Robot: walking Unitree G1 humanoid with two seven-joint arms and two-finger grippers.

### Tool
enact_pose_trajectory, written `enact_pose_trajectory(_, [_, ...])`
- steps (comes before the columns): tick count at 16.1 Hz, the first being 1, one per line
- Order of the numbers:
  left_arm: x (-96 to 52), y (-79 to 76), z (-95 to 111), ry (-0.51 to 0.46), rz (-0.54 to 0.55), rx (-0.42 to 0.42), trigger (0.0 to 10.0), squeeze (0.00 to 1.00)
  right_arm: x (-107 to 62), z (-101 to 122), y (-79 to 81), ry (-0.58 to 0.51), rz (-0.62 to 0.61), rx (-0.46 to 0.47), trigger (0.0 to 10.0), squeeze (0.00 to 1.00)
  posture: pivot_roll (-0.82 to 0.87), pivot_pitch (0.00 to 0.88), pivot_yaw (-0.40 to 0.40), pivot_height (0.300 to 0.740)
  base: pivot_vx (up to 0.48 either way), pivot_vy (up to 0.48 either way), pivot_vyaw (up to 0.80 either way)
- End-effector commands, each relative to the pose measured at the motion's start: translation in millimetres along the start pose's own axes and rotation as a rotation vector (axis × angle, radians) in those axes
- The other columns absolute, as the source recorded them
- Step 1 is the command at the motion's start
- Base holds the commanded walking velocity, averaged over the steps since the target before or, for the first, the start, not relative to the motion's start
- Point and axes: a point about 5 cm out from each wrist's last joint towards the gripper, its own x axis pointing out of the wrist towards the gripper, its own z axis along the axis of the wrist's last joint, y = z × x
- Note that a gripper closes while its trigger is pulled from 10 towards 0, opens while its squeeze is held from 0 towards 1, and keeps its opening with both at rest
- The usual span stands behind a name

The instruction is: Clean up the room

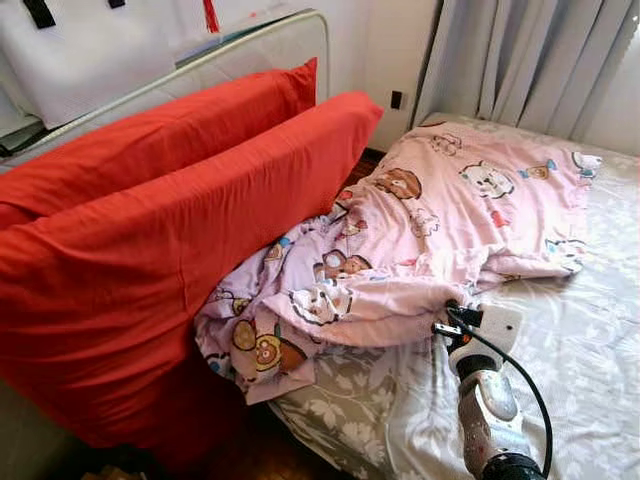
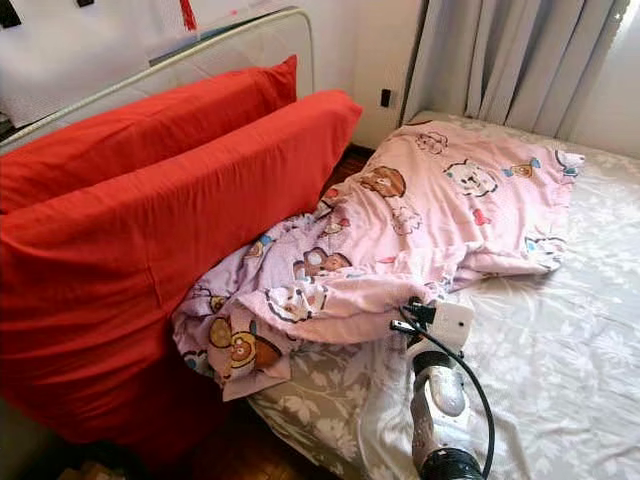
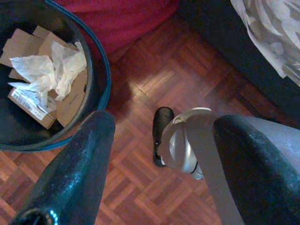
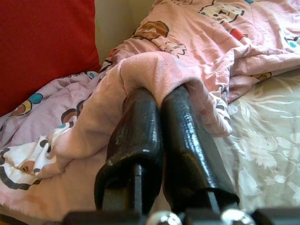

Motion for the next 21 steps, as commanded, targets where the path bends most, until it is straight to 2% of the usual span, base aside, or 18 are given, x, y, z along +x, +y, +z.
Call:
enact_pose_trajectory(1, [-1.6,4.3,-3.0,0.013,0.007,0.009,10.0,0.00,-0.8,-1.7,0.7,0.001,-0.004,-0.001,10.0,0.00,0.03,0.052,0.022,0.740,-0.247,0.000,0.00])
enact_pose_trajectory(12, [-3.4,15.9,-5.1,0.044,0.018,0.007,10.0,0.00,-1.5,-2.3,3.1,-0.005,-0.003,-0.039,10.0,0.00,0.03,0.060,0.023,0.740,-0.259,0.000,0.00])
enact_pose_trajectory(14, [-4.0,17.5,-6.1,0.049,0.021,0.005,10.0,0.00,-0.1,0.6,-1.1,-0.016,-0.043,-0.015,10.0,0.00,0.03,0.064,0.024,0.740,-0.266,0.000,0.00])
enact_pose_trajectory(21, [-6.3,24.2,-7.4,0.048,0.025,-0.001,10.0,0.00,4.0,15.5,-13.3,-0.076,-0.111,-0.063,10.0,0.00,0.03,0.085,0.022,0.740,-0.266,0.000,0.00])
